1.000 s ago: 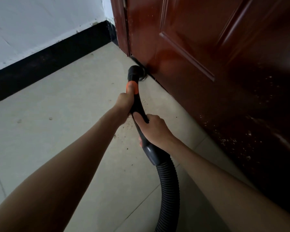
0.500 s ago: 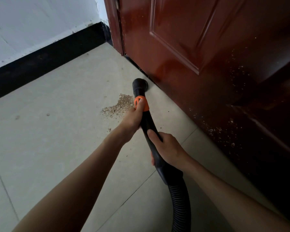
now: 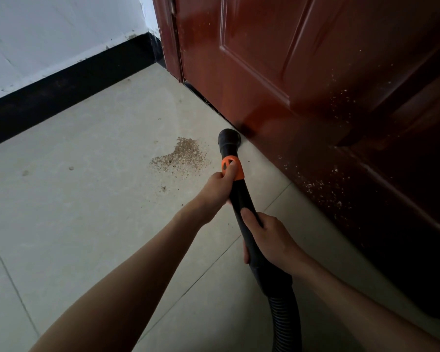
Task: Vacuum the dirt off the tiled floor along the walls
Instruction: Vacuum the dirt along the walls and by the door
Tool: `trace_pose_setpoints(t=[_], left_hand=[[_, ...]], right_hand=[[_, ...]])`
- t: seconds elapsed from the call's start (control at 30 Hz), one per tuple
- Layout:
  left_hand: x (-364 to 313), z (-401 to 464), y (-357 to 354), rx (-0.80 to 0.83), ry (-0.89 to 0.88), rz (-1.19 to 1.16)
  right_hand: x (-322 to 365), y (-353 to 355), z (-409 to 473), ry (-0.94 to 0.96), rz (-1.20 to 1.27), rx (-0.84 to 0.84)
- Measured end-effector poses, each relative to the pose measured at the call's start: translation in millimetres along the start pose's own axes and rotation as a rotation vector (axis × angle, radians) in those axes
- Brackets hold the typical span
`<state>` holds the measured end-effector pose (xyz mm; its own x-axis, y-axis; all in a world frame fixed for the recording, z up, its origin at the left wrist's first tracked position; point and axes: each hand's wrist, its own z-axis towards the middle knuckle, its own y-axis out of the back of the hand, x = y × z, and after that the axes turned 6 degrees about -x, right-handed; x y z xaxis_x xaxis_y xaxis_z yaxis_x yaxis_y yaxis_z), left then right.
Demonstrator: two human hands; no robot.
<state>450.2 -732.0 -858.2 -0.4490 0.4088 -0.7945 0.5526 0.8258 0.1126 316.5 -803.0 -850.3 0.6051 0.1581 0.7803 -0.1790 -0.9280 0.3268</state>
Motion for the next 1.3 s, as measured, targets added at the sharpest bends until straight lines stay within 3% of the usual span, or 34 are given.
trace_pose_setpoints(t=[0.2,0.4,0.67,1.0,1.3], left_hand=[[1,-14,-17,0.072,-0.008,0.039],[6,-34,-35,0.149,0.094,-0.132],[11,-55,-42,0.115,0.202,-0.212],[17,-70,-42,0.085,0.158,-0.255],[24,-74,-45,0.059,0.171,-0.209]], right_hand=[[-10,13,-23,-0.038,0.052,-0.026],[-16,28,-55,-0.104,0.121,0.019],[-18,26,-88,-0.188,0.131,0.053],[-9,13,-90,-0.135,-0.005,-0.195],[-18,16,-93,-0.178,0.106,-0.113]])
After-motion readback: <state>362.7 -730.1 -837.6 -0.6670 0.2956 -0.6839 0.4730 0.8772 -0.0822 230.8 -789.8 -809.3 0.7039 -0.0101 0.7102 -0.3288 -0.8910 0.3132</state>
